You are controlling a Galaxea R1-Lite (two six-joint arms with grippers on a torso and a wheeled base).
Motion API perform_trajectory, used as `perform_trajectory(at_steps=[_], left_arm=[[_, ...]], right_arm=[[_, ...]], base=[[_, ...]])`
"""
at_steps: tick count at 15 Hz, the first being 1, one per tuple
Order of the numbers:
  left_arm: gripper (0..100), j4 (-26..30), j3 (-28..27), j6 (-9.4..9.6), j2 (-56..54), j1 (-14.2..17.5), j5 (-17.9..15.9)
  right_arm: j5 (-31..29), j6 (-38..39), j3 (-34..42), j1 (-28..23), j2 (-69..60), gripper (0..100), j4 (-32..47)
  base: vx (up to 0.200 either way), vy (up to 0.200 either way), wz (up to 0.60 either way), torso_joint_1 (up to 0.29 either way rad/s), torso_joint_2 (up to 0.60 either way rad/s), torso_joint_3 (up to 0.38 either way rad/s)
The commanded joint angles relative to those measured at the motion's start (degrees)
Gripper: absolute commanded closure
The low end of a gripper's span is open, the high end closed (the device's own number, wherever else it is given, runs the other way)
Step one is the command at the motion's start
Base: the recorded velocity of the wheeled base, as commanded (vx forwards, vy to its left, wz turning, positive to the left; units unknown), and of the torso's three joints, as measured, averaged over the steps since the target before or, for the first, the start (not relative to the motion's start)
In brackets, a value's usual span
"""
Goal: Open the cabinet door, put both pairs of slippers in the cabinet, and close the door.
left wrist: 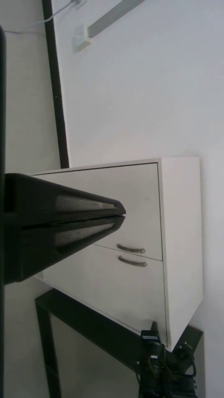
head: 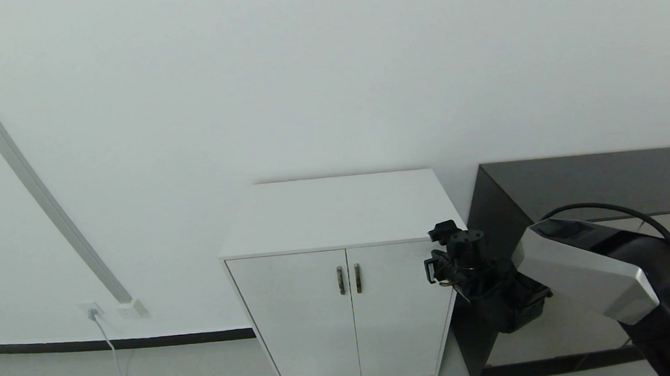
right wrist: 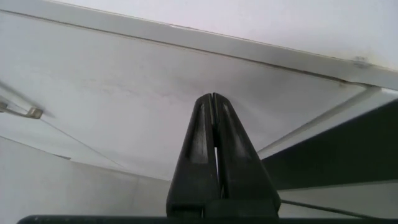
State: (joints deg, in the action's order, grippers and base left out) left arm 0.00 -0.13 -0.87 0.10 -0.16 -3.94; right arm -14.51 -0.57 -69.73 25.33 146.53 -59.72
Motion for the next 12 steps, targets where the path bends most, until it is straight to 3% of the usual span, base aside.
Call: perform_trajectory(at_steps=[1, 9, 12], left_arm=[[100, 0.0, 0.0, -0.01, 0.0, 0.0, 0.0], [100, 0.0, 0.0, -0.01, 0.0, 0.0, 0.0], [100, 0.0, 0.0, -0.01, 0.1, 0.0, 0.0]], right_arm=[[0.0, 0.0, 3.5, 0.1, -3.4, 100, -0.7], [-0.6, 0.0, 21.5, -0.5, -14.7, 100, -8.5], [-1.9, -0.1, 32.3, -2.6, -21.7, 100, -13.6]], base=[[0.000, 0.000, 0.00, 0.000, 0.00, 0.000], [0.000, 0.000, 0.00, 0.000, 0.00, 0.000], [0.000, 0.000, 0.00, 0.000, 0.00, 0.000]])
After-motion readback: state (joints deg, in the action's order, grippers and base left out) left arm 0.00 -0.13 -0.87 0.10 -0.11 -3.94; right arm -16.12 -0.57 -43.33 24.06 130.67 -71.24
